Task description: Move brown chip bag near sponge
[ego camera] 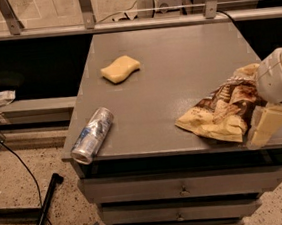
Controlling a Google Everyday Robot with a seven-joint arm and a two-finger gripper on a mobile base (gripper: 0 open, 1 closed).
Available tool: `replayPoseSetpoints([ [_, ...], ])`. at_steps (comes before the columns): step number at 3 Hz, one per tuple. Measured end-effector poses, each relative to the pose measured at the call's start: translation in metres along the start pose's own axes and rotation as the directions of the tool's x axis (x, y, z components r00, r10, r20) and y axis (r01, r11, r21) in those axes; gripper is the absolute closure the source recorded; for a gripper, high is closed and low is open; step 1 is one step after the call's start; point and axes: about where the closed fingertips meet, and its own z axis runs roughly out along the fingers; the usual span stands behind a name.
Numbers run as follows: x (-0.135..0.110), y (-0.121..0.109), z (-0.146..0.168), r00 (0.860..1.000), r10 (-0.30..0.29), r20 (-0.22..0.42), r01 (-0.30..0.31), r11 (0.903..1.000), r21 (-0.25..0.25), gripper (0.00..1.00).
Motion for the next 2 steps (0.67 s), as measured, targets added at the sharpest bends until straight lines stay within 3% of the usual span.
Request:
replayPoseSetpoints([
  [1, 0.004, -0.002, 0.024, 1.0, -0.029, 0.012, 0.028, 0.9996, 0.009, 0.16],
  [2, 0.004, -0.015, 0.033, 0.998, -0.064, 0.002, 0.064, 0.9972, 0.039, 0.47],
])
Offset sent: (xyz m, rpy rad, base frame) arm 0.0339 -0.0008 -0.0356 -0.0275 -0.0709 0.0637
